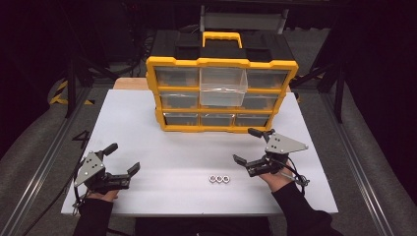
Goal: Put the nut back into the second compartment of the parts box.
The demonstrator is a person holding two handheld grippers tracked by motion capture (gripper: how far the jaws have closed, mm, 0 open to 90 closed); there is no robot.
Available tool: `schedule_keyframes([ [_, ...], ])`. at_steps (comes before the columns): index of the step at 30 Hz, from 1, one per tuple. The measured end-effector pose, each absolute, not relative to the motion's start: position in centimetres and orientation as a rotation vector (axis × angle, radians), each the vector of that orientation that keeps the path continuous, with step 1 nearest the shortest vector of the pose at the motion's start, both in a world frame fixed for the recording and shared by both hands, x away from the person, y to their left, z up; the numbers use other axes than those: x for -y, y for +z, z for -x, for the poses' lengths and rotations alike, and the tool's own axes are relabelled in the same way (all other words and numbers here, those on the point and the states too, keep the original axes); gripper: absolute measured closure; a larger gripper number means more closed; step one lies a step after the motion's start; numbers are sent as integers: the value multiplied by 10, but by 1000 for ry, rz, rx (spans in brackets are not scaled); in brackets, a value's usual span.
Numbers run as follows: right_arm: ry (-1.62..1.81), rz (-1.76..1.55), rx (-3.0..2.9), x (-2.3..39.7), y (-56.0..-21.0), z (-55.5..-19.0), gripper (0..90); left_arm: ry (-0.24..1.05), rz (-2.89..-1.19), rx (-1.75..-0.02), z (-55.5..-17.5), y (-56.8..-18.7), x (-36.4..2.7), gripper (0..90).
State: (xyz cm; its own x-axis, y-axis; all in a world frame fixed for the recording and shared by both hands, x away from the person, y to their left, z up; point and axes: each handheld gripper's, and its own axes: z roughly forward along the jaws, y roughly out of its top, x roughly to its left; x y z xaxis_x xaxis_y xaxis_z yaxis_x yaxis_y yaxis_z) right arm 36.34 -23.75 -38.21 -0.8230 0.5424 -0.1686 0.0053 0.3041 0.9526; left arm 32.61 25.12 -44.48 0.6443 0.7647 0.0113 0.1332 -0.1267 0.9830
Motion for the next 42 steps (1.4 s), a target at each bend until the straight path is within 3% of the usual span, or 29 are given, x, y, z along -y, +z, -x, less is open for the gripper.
schedule_keyframes([
  [23,851,-311,-2638,183,-338,-365,81,593,-1638,-739,-324,-441,-248,5],
  [38,527,-298,-2823,160,-346,-375,98,587,-1670,-707,-323,-440,-245,5],
  [42,429,-291,-2882,152,-354,-377,150,578,-1674,-703,-323,-440,-246,4],
])
